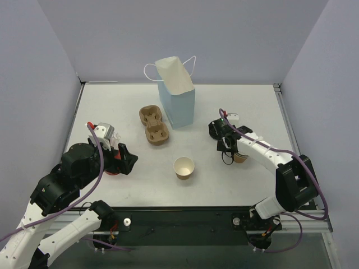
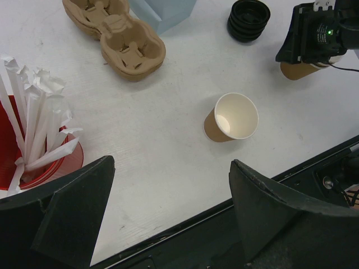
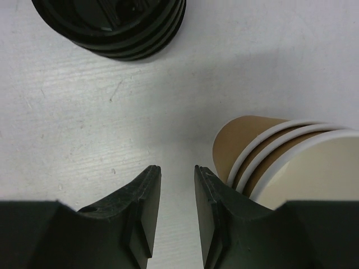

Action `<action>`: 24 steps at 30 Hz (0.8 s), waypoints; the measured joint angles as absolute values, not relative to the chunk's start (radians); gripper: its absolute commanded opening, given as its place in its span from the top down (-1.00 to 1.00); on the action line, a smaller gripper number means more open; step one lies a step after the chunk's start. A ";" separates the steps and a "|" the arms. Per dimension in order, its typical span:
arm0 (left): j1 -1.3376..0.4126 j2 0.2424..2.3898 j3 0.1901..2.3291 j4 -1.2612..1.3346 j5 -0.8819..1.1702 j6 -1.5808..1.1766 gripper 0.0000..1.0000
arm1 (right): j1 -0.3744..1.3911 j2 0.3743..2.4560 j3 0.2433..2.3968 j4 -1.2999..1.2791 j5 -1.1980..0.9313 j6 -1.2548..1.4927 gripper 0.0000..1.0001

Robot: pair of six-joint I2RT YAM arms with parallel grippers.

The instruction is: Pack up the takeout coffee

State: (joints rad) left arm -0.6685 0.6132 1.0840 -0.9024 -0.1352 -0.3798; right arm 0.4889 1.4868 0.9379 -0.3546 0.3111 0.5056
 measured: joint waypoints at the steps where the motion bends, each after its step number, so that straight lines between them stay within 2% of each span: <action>1: -0.669 0.614 1.084 -0.902 -0.135 -0.380 -0.86 | 0.484 1.487 0.950 -0.361 0.306 0.503 0.36; 9: -0.669 0.620 1.084 -0.902 -0.134 -0.379 -0.86 | 0.410 1.507 1.148 -0.366 0.300 0.503 0.35; 24: -0.669 0.624 1.084 -0.902 -0.134 -0.378 -0.86 | 0.348 1.796 1.356 -0.395 0.337 0.519 0.32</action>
State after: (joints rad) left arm -0.6685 0.6239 1.0836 -0.9020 -0.1345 -0.3779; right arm 0.3481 1.7958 1.3556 -0.3954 0.3367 0.5194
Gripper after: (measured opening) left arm 0.930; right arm 0.335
